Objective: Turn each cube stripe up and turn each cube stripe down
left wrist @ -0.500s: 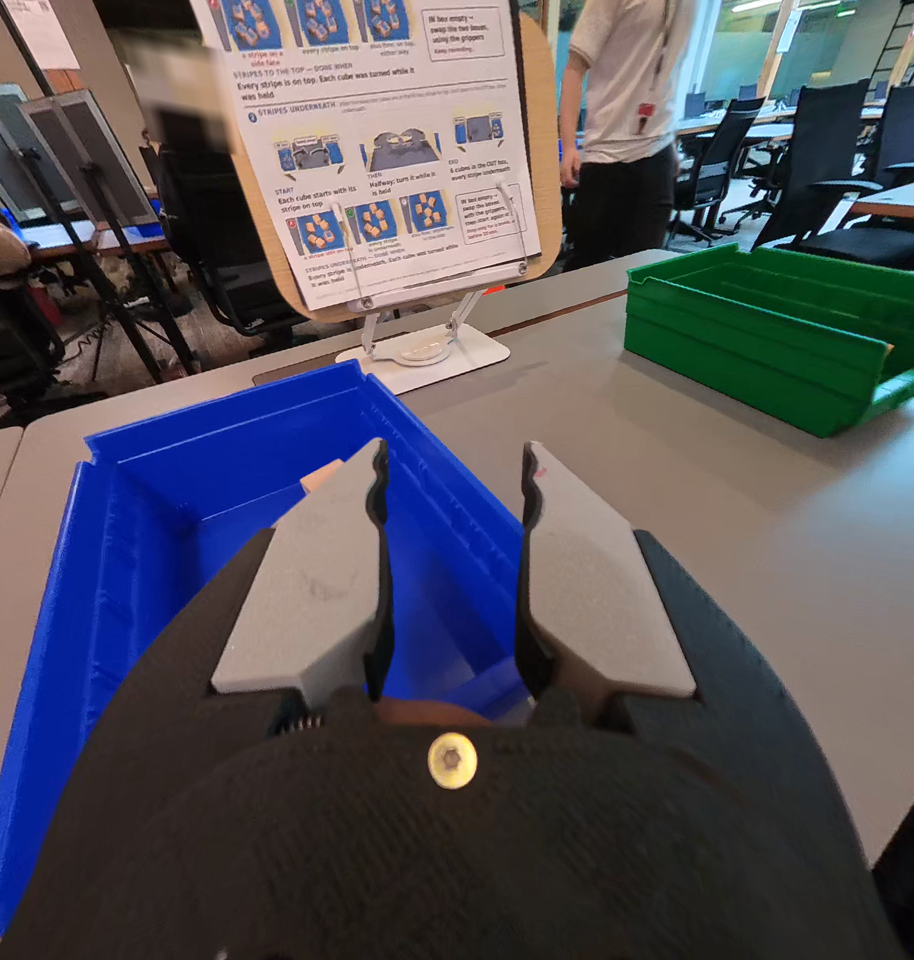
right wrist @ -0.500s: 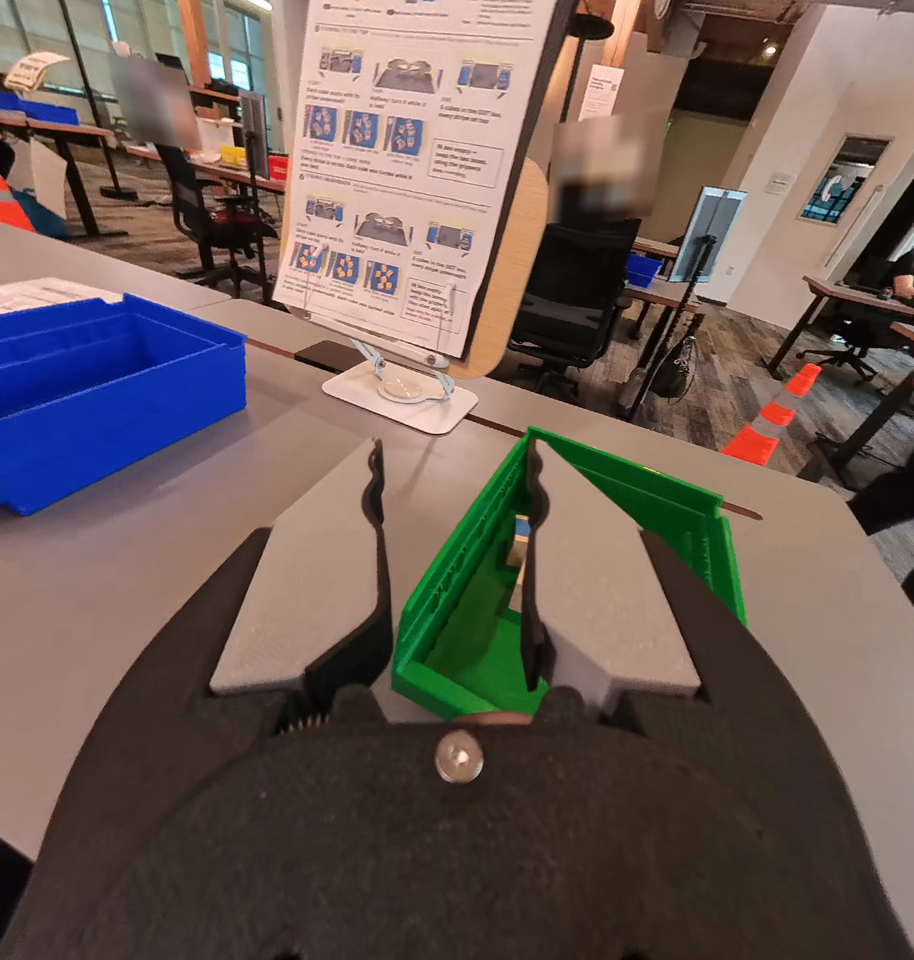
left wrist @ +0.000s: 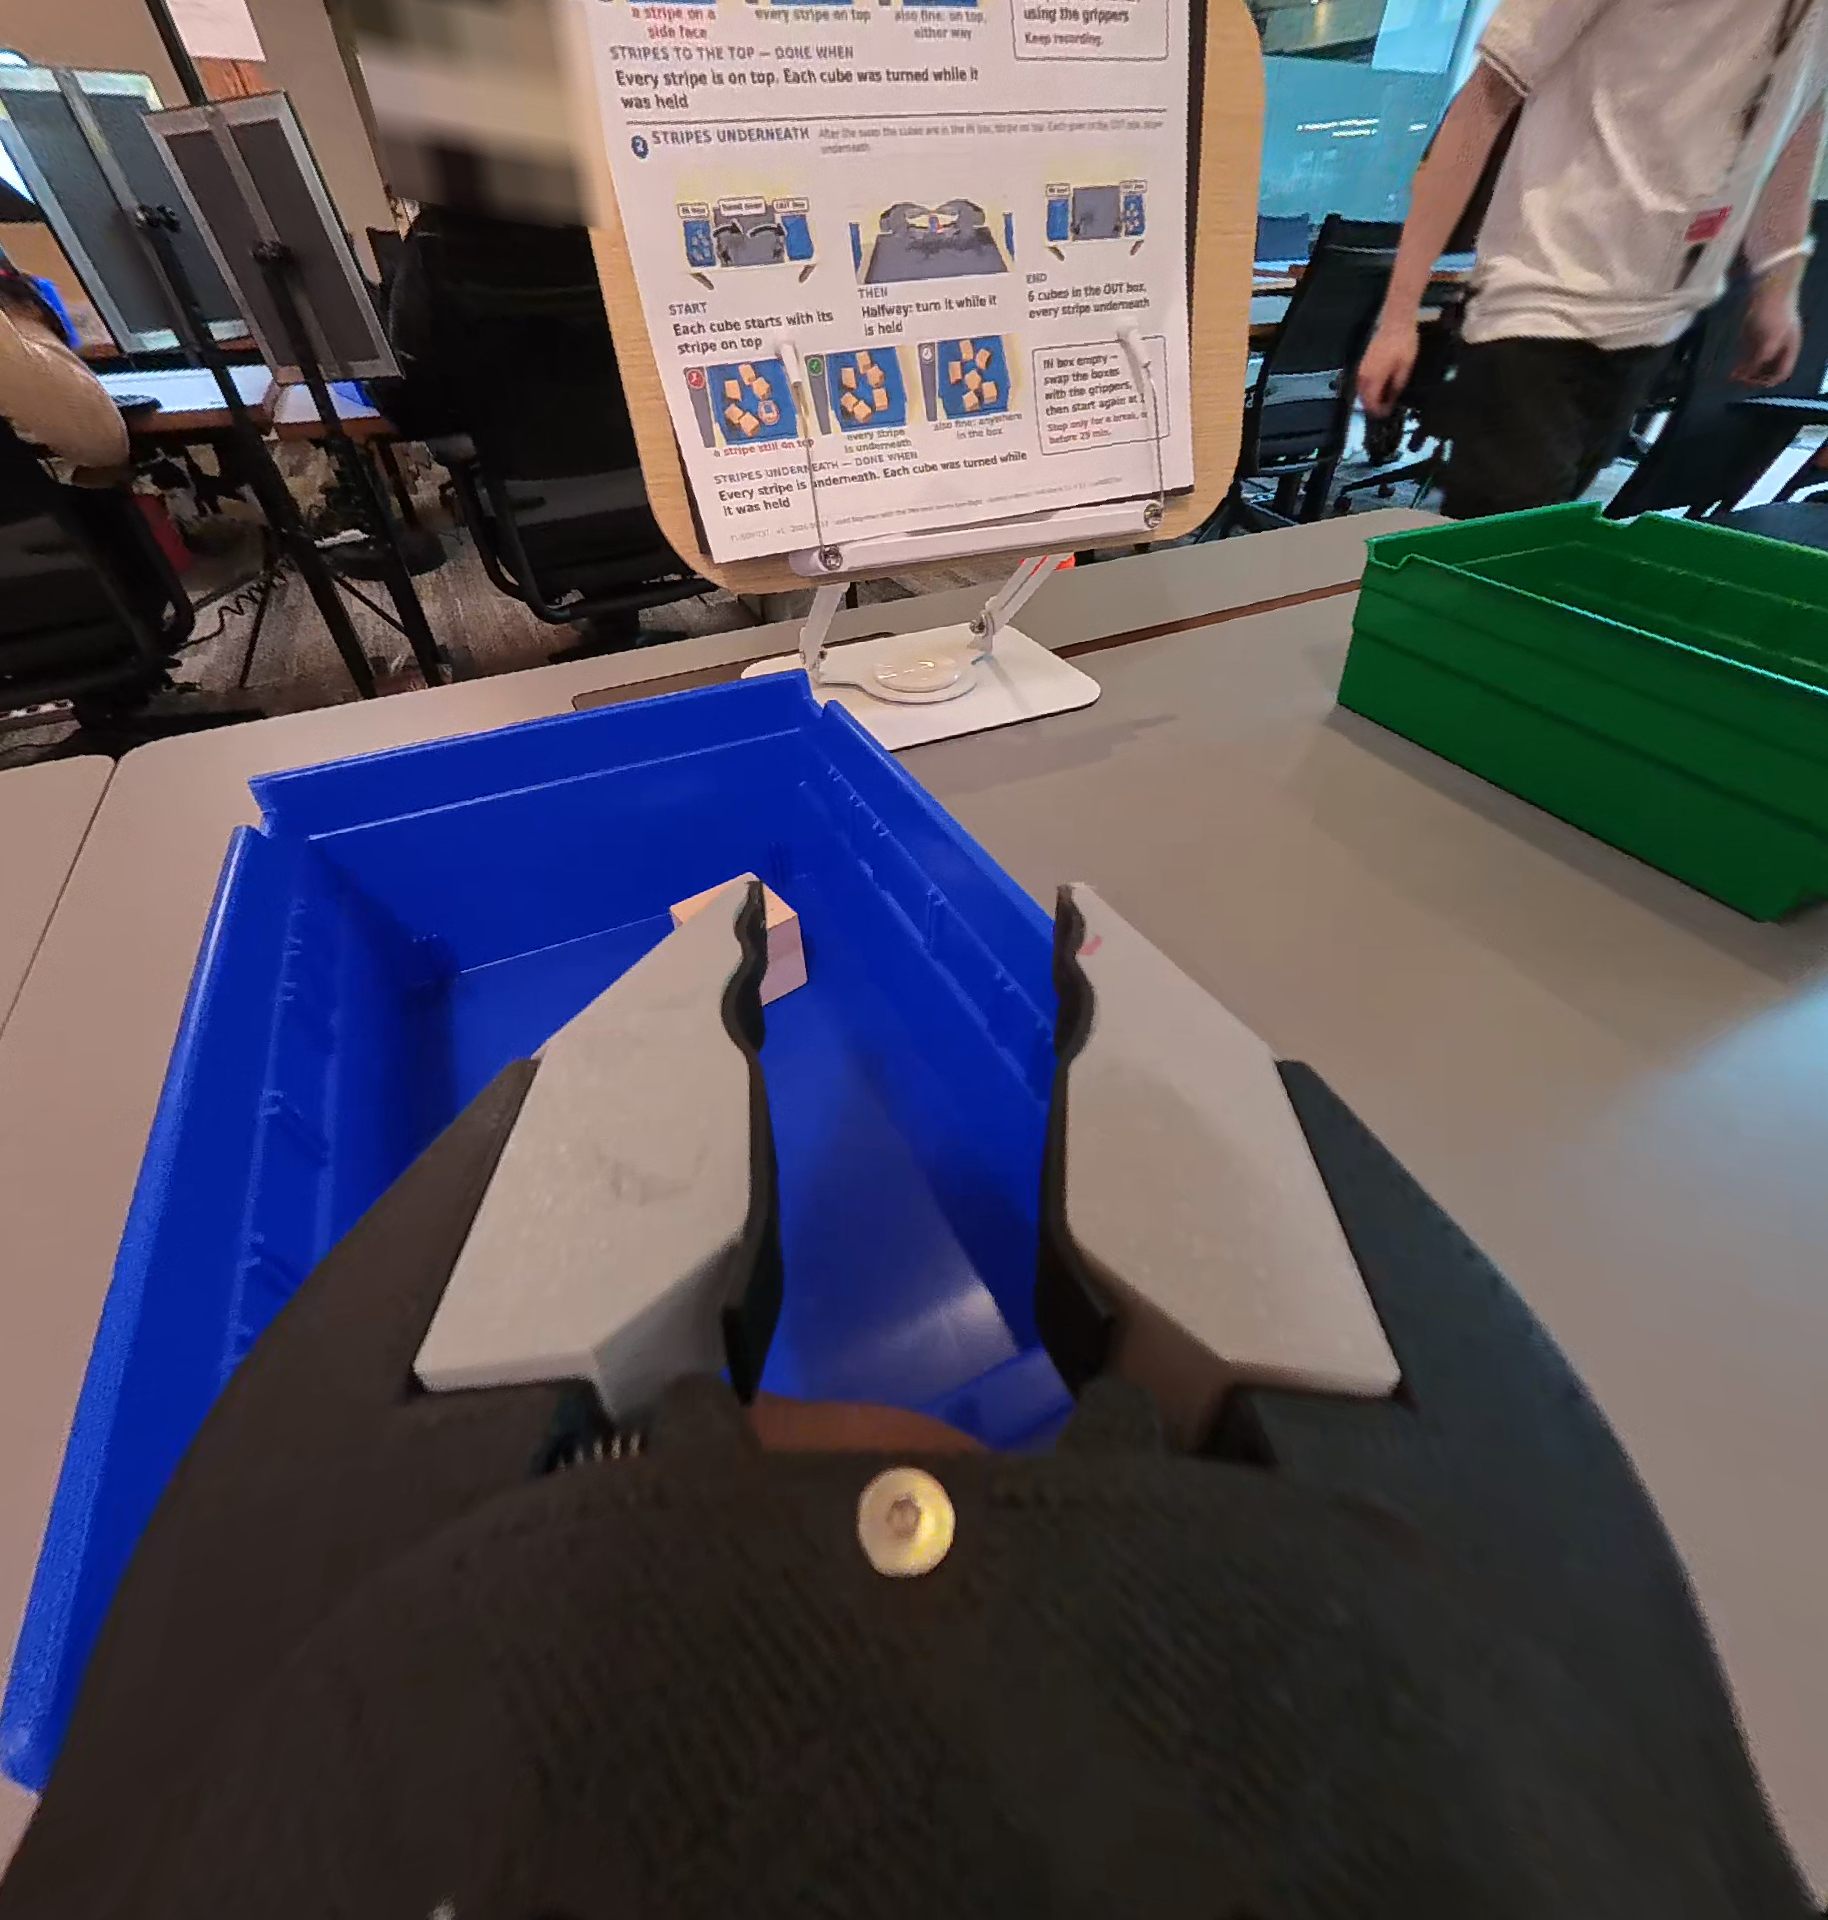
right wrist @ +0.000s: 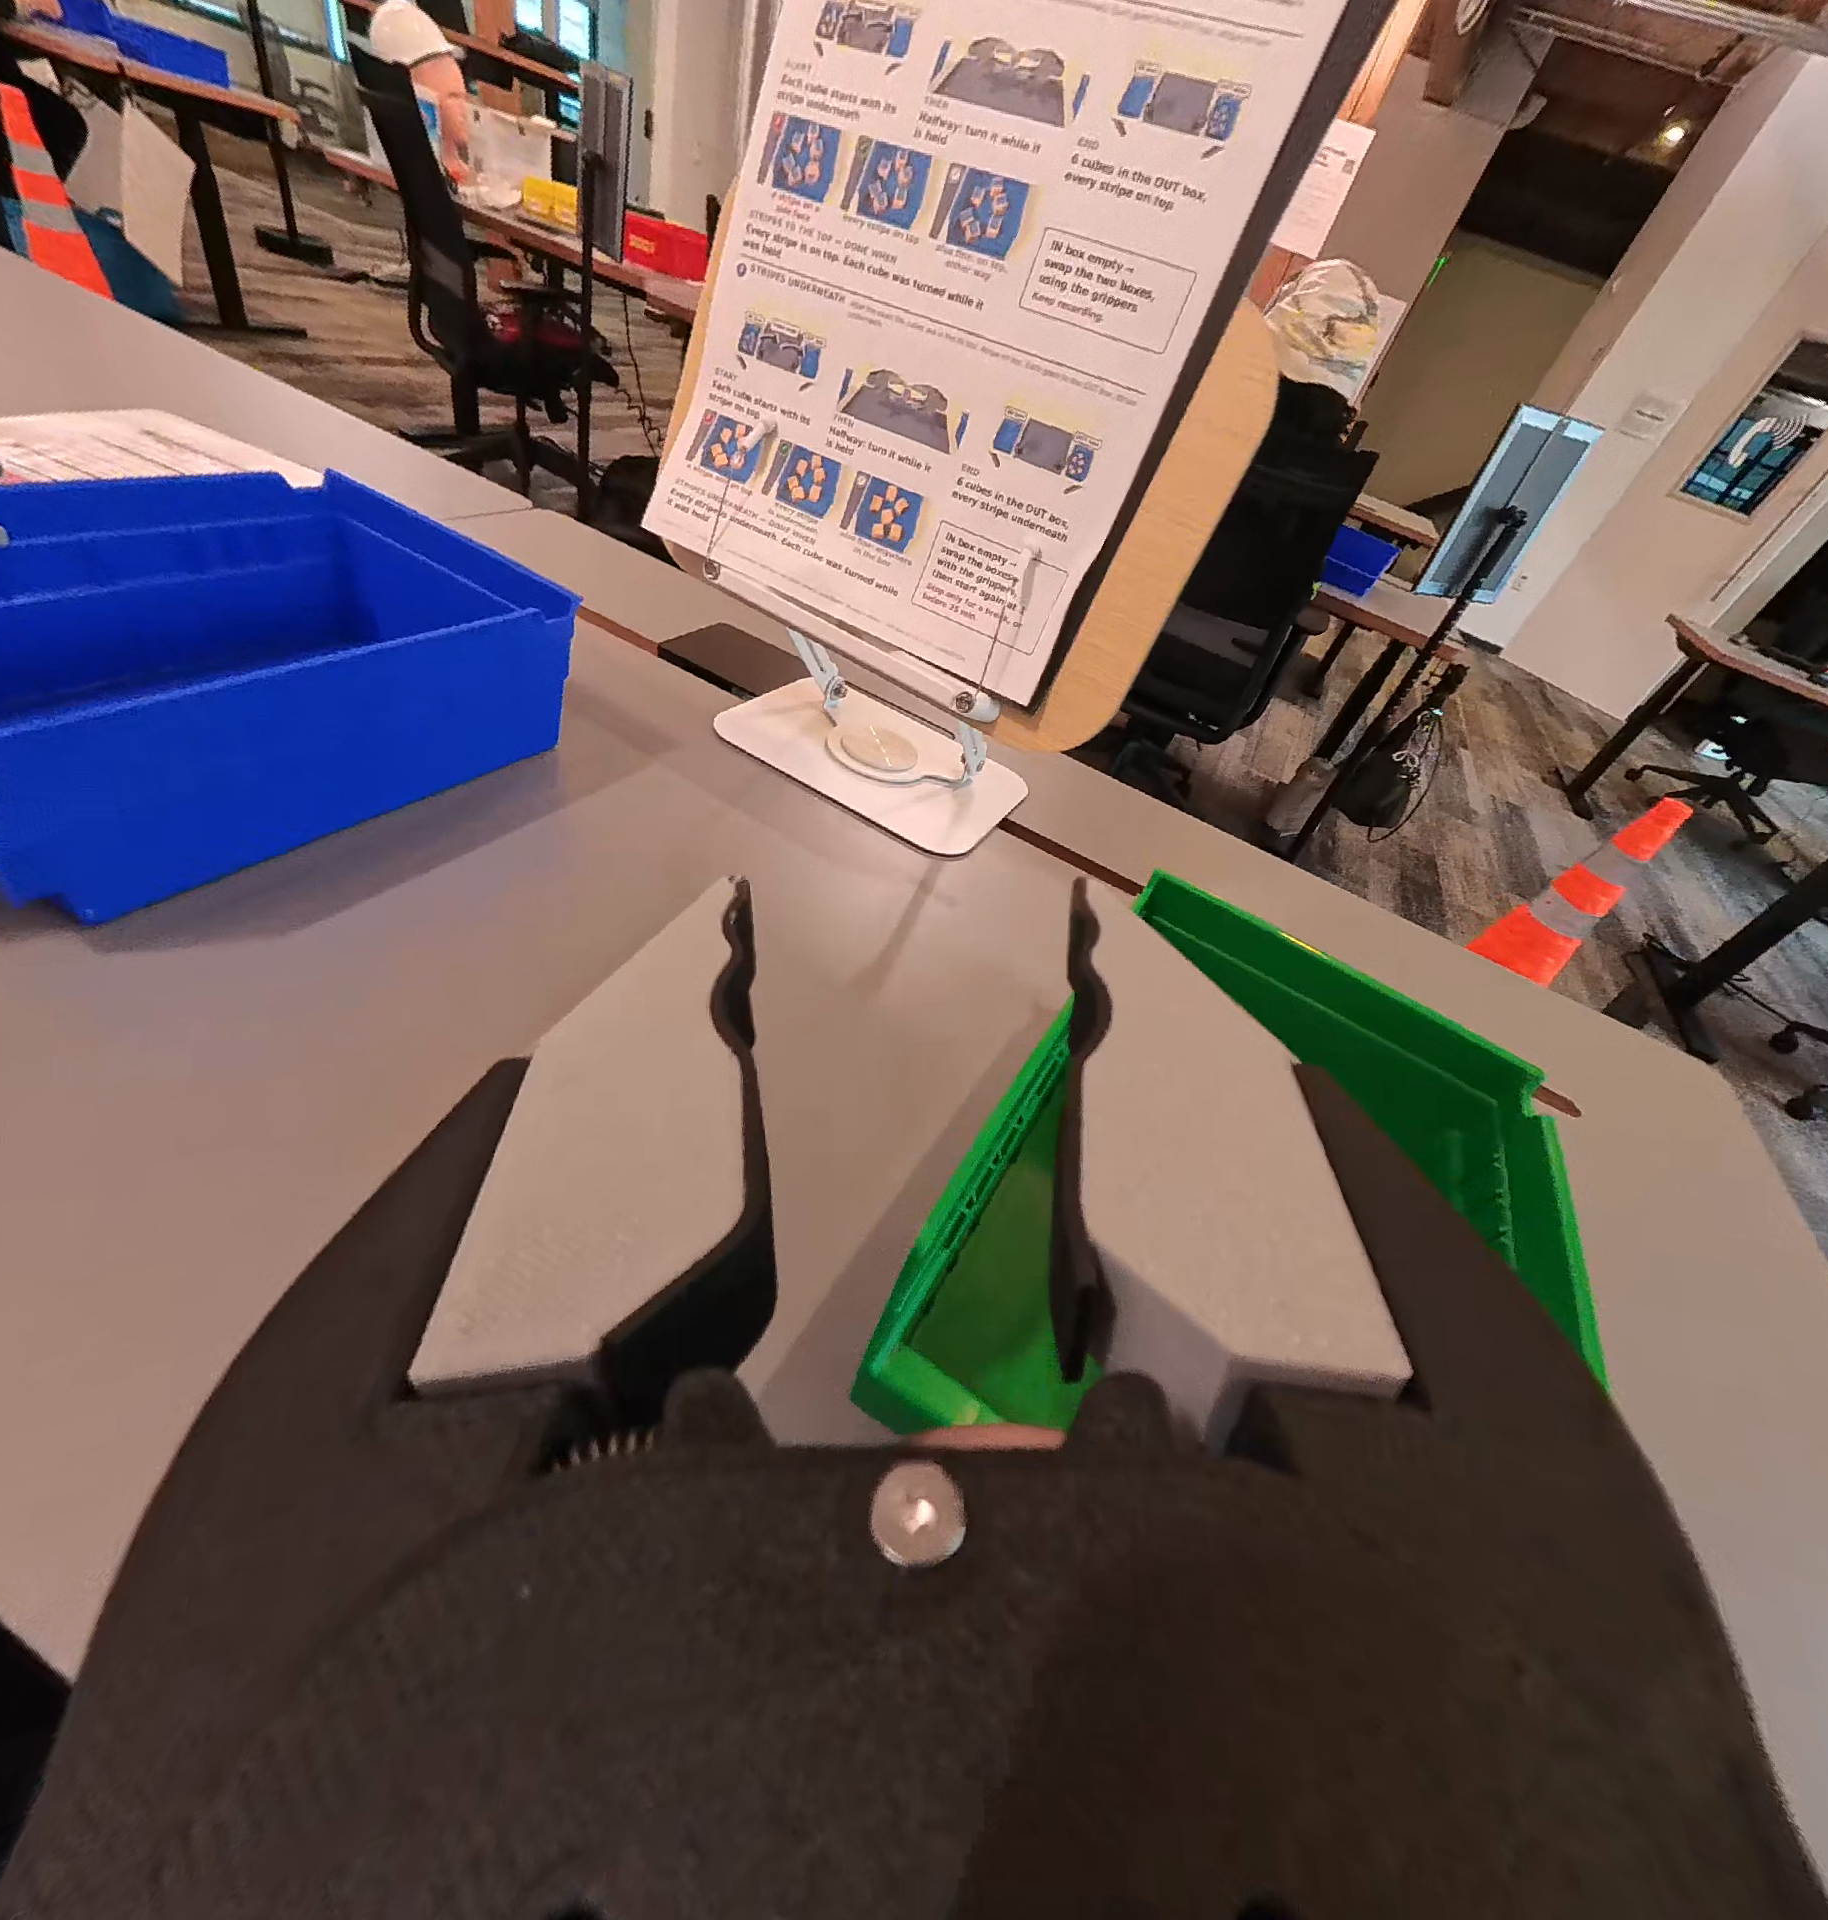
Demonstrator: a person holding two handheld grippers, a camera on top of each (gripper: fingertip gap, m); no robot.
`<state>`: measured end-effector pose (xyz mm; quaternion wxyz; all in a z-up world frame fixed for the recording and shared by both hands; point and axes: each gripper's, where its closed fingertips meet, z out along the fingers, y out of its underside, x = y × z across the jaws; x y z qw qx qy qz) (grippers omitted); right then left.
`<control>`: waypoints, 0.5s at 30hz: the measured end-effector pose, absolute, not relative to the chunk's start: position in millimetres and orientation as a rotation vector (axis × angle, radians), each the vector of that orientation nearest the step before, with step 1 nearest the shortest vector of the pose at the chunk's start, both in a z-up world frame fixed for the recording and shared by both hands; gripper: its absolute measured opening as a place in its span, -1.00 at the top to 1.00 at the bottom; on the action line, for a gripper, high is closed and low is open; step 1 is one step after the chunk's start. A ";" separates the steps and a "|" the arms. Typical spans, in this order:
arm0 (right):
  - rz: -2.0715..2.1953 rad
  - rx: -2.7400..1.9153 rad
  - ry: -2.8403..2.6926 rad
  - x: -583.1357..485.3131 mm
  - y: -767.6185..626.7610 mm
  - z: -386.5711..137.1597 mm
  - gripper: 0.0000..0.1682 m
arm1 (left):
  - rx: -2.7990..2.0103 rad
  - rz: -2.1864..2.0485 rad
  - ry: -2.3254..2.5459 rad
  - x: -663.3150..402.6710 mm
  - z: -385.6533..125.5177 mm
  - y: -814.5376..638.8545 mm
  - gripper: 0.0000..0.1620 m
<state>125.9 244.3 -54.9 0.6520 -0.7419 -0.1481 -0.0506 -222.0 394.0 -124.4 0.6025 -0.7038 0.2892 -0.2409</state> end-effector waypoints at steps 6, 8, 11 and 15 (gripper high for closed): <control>-0.230 -1.664 -0.290 136.8 249.8 -53.7 0.04 | -1.618 -0.521 0.675 -218.4 -122.2 393.3 0.21; -0.288 -1.633 -0.267 142.7 249.0 -48.6 -0.09 | -1.593 -0.500 0.670 -217.4 -116.0 391.8 0.14; -0.354 -1.587 -0.265 146.4 246.5 -42.2 -0.12 | -1.554 -0.491 0.652 -215.5 -104.3 387.2 0.04; -0.306 -1.613 -0.274 142.3 245.8 -46.7 0.04 | -1.515 -0.426 0.645 -214.4 -96.9 384.3 0.30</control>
